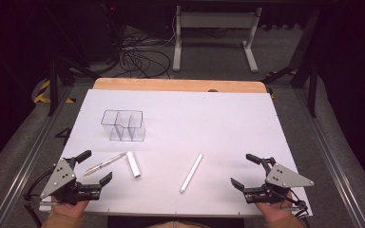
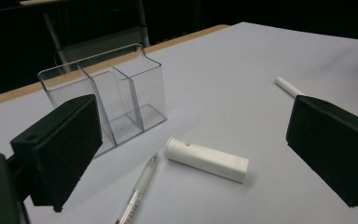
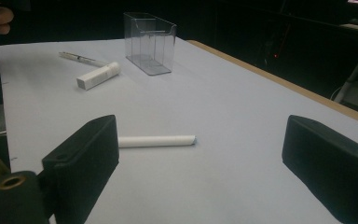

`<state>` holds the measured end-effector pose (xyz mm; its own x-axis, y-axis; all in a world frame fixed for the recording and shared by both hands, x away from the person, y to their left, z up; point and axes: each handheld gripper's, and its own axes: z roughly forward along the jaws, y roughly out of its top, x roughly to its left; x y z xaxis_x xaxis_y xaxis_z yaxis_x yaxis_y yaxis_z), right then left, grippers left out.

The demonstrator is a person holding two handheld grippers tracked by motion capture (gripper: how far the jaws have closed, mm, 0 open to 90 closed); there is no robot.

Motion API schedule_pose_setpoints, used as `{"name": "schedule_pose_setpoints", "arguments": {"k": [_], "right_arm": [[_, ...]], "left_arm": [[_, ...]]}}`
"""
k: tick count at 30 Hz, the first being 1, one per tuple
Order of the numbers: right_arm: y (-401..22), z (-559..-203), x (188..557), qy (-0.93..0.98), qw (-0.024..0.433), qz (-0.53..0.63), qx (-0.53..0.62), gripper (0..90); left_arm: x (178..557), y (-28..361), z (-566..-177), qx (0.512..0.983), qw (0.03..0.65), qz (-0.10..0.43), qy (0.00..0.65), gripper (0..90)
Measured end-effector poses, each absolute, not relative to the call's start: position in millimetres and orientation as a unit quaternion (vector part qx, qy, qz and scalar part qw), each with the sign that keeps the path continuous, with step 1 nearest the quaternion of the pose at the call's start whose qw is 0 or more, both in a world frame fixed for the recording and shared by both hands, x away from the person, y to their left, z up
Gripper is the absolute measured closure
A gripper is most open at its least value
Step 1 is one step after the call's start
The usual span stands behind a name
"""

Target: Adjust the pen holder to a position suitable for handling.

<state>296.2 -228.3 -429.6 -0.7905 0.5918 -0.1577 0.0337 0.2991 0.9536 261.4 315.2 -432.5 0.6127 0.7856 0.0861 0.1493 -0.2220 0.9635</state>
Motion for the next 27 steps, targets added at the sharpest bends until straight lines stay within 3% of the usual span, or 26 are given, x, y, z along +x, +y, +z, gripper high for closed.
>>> {"name": "schedule_pose_setpoints", "arguments": {"k": [27], "right_arm": [[-226.3, -432.3, 298.5, 0.77, 0.234, 0.559, 0.199, 12.5]], "left_arm": [[263.0, 314.3, -427.9, 0.734, 0.533, 0.279, 0.315, 5.8]]}}
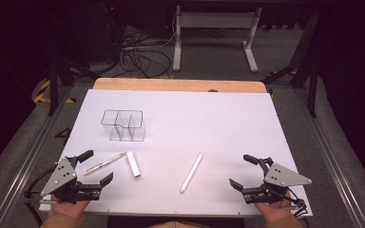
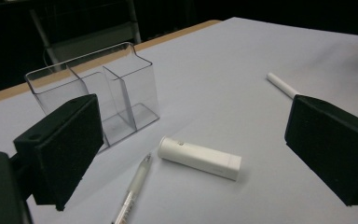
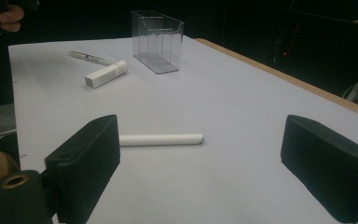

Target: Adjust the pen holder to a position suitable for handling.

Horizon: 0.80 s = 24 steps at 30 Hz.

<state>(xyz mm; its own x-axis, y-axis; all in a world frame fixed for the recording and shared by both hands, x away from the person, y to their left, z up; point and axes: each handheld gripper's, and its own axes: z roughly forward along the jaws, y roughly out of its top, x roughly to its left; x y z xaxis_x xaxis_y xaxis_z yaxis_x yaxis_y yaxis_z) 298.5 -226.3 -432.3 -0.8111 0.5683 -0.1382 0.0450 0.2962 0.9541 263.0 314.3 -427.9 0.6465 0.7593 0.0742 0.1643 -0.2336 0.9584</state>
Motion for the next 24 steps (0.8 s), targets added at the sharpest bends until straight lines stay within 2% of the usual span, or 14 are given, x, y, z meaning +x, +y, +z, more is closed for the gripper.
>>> {"name": "schedule_pose_setpoints", "arguments": {"k": [5, 13, 24], "right_arm": [[-226, -432, 299, 0.77, 0.233, 0.559, 0.199, 12.5], [-225, -433, 299, 0.771, 0.231, 0.559, 0.2, 12.5], [-226, -432, 299, 0.77, 0.233, 0.559, 0.202, 12.1]], "left_arm": [[264, 315, -424, 0.724, 0.551, 0.251, 0.33, 7.3], [268, 314, -413, 0.73, 0.546, 0.26, 0.318, 9.0], [284, 311, -400, 0.748, 0.54, 0.242, 0.301, 9.6]]}}
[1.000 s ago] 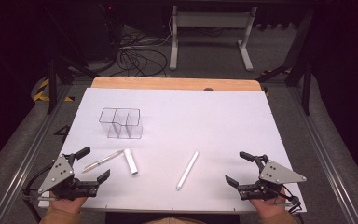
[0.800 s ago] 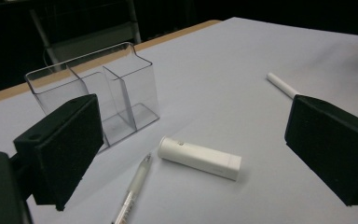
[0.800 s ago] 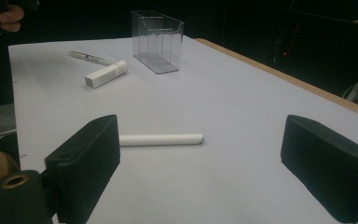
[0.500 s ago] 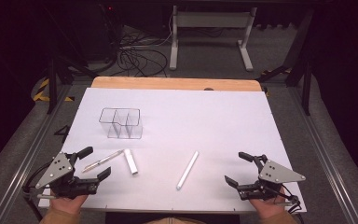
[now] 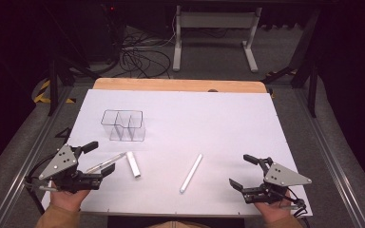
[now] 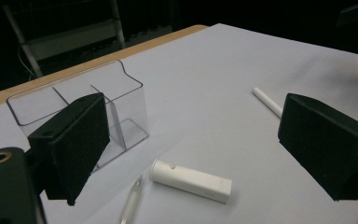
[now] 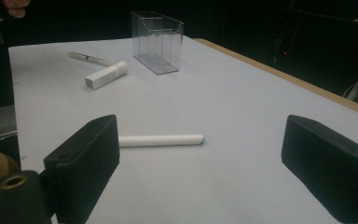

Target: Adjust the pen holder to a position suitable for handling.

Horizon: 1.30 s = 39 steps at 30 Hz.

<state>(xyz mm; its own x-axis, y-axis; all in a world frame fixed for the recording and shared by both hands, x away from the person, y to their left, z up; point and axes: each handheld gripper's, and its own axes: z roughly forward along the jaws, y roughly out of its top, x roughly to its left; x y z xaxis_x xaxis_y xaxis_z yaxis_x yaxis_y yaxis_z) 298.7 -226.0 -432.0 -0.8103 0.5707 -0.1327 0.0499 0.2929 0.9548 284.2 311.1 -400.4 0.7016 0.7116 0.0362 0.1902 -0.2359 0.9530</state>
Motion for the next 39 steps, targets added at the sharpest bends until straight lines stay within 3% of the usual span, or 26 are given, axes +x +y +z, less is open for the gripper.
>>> {"name": "schedule_pose_setpoints", "arguments": {"k": [27, 39], "right_arm": [[-224, -435, 299, 0.774, 0.227, 0.557, 0.197, 11.1], [-223, -435, 298, 0.775, 0.224, 0.558, 0.195, 11.0]], "left_arm": [[315, 303, -382, 0.777, 0.515, 0.242, 0.27, 10.2], [341, 306, -370, 0.823, 0.458, 0.219, 0.254, 21.6]]}}
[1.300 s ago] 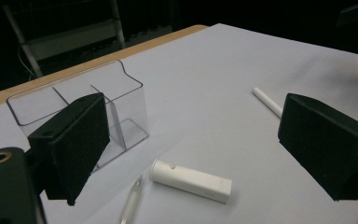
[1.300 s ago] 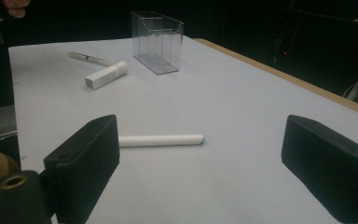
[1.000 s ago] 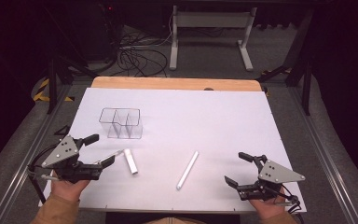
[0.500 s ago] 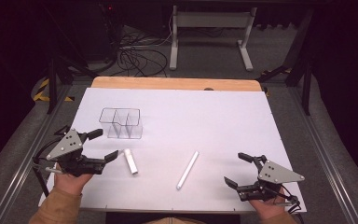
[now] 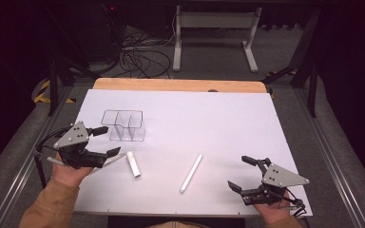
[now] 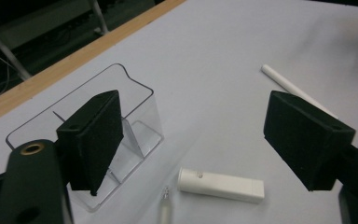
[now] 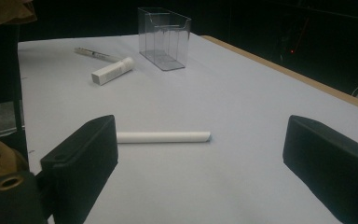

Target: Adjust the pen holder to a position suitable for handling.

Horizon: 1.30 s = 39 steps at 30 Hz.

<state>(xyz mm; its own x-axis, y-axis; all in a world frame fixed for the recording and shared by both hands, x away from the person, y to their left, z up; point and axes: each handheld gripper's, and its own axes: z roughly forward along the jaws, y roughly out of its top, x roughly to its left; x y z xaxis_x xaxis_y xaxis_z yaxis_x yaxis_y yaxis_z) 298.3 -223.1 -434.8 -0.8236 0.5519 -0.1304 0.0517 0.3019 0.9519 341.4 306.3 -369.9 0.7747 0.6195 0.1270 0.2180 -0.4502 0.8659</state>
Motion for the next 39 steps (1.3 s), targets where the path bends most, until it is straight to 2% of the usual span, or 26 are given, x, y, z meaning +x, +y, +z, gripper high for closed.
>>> {"name": "schedule_pose_setpoints", "arguments": {"k": [9, 22, 39], "right_arm": [[-222, -435, 299, 0.777, 0.222, 0.556, 0.192, 10.9], [-221, -436, 299, 0.78, 0.218, 0.555, 0.19, 10.9], [-220, -437, 300, 0.781, 0.2, 0.563, 0.183, 10.8]], "left_arm": [[361, 305, -363, 0.85, 0.41, 0.224, 0.244, 23.1], [384, 310, -358, 0.874, 0.37, 0.207, 0.237, 32.5], [407, 314, -353, 0.903, 0.315, 0.203, 0.208, 35.0]]}}
